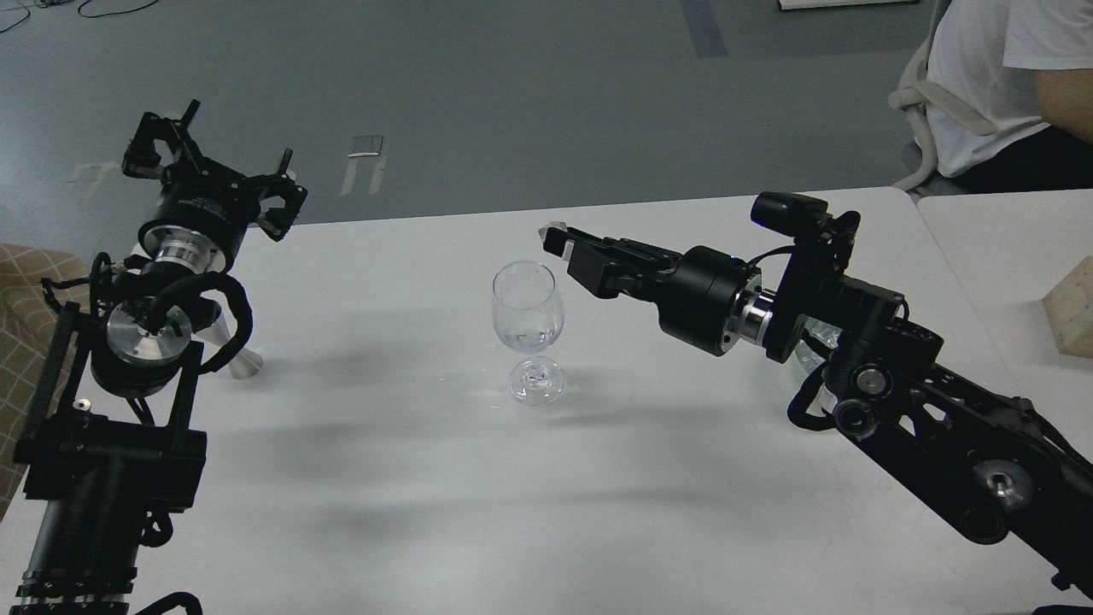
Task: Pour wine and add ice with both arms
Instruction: 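Carry the ice with the right gripper over the wine glass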
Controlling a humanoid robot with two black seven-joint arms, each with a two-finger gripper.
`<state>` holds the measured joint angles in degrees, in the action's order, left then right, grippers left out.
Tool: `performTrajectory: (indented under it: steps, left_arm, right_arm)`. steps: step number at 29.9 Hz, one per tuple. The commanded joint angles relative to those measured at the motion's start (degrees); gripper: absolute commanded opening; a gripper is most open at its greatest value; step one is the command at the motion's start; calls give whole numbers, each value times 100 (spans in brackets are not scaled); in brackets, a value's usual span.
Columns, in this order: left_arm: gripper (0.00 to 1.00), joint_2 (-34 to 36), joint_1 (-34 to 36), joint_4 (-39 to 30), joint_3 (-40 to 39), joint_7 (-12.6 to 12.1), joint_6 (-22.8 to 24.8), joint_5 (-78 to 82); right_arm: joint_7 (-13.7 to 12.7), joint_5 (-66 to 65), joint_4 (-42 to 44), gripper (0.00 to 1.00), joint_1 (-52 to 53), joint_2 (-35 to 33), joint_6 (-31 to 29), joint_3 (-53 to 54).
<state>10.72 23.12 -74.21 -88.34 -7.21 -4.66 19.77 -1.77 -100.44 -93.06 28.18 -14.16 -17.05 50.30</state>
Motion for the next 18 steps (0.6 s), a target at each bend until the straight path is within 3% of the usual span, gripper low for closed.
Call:
performTrajectory:
  steps: [1,18]
  left_arm:
    - [98,9,-1,-6,-8,1,0,0]
    - [98,27,-1,-23,-69,-17,-18,-52]
  right_arm:
    - [-7,-81,113,3,12,98,-1,-64]
    - [-7,-916,544,4,126,555,-1,-231]
